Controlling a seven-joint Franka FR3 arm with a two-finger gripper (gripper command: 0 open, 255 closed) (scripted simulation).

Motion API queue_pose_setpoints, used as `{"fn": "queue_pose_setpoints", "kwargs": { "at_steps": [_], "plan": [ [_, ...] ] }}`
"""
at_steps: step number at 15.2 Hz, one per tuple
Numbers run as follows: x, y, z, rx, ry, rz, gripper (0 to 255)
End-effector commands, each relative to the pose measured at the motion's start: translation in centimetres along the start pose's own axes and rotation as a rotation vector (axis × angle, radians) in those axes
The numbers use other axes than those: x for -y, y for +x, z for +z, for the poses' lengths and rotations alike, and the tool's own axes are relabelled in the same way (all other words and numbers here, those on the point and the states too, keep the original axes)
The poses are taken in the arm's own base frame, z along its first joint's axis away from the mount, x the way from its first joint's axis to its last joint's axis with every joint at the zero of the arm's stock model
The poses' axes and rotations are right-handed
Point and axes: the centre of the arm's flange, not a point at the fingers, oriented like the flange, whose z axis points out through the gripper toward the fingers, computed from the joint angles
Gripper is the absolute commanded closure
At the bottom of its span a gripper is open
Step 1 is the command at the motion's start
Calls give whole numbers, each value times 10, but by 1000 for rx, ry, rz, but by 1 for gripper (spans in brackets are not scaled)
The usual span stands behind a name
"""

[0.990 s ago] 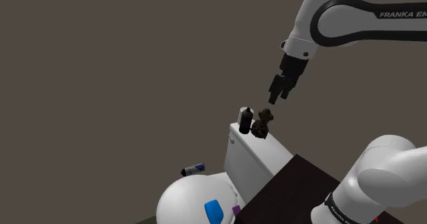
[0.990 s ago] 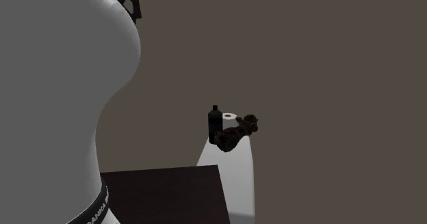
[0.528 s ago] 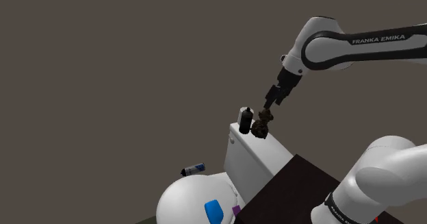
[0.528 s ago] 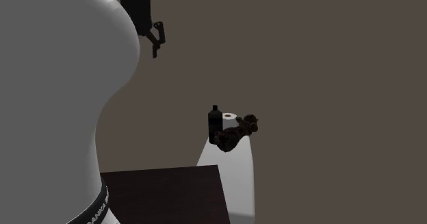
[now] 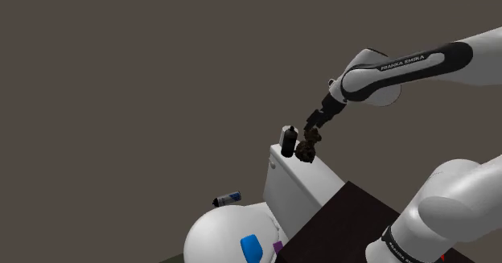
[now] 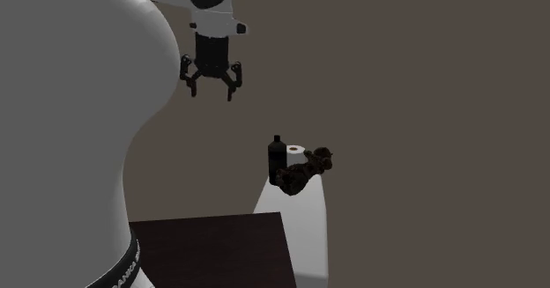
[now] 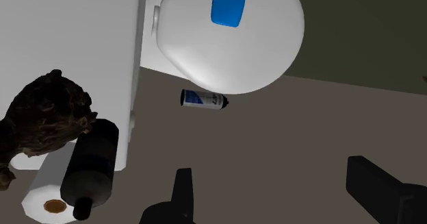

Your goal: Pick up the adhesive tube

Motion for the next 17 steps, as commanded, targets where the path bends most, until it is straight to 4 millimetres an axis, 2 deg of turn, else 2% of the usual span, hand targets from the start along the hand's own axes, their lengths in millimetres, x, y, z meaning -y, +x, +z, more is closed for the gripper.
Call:
{"fn": "queue_pose_setpoints", "kwargs": {
  "at_steps": [1, 9, 17],
  "plan": [
    [-18, 4, 16, -43, 2, 6, 0],
    [-92, 23, 85, -195, 29, 35, 0],
    [-165, 50, 152, -348, 56, 63, 0]
  ]
}}
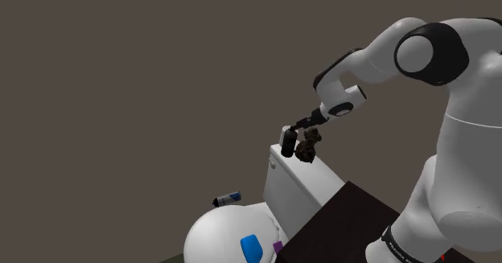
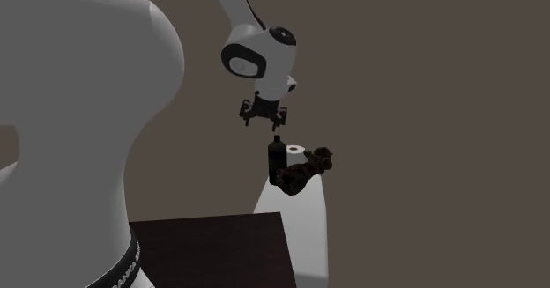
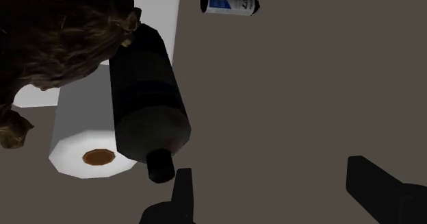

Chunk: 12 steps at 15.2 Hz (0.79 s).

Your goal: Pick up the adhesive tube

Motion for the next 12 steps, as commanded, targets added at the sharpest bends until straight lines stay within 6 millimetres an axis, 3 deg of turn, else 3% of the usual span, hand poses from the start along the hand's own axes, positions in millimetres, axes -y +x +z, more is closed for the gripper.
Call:
{"fn": "queue_pose_setpoints", "kwargs": {
  "at_steps": [1, 8, 12],
  "plan": [
    [-20, 3, 17, -46, 7, 7, 0],
    [-84, 19, 78, -179, 31, 32, 0],
    [-88, 10, 91, -179, 31, 32, 0]
  ]
}}
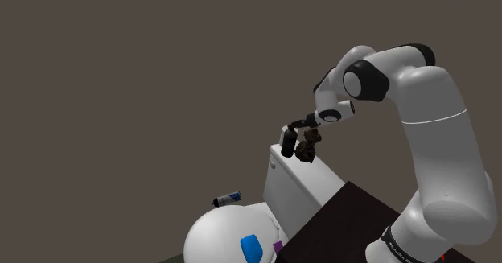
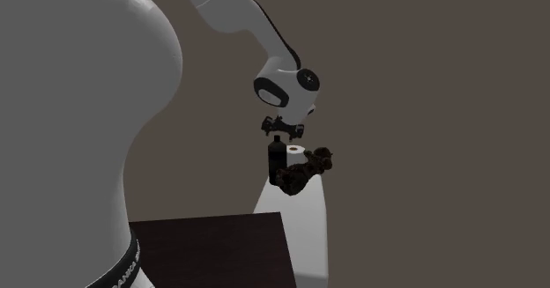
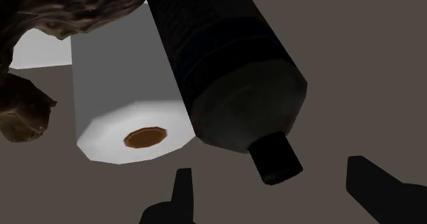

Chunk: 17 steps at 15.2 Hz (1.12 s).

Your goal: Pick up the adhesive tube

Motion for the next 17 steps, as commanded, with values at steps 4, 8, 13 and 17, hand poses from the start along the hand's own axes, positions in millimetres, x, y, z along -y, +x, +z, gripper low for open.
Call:
{"fn": "queue_pose_setpoints", "kwargs": {
  "at_steps": [4, 8, 13, 17],
  "plan": [
    [-7, -19, 20, -2, 0, 0, 0],
    [-7, -19, 19, -2, 0, 0, 255],
    [-7, -19, 19, -2, 0, 0, 255],
    [-6, -16, 16, -2, 0, 0, 255]
  ]
}}
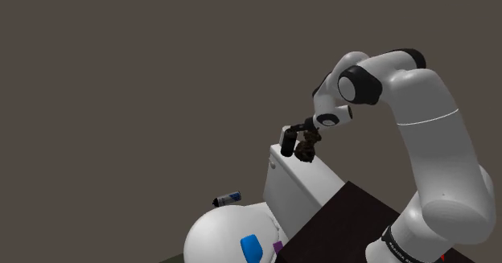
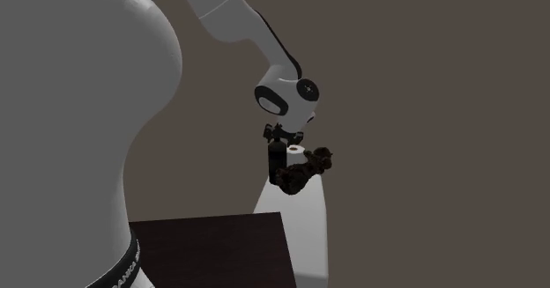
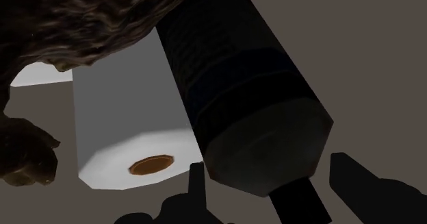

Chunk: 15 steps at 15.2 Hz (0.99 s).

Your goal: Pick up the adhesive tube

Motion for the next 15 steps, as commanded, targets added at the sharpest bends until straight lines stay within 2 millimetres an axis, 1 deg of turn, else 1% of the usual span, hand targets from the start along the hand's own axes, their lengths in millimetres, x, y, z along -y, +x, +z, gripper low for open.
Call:
{"fn": "queue_pose_setpoints", "kwargs": {
  "at_steps": [1, 14, 15],
  "plan": [
    [2, 5, -5, 0, 0, 0, 255],
    [19, 54, -51, 0, 0, 0, 255],
    [19, 54, -51, 0, 0, 0, 255]
  ]
}}
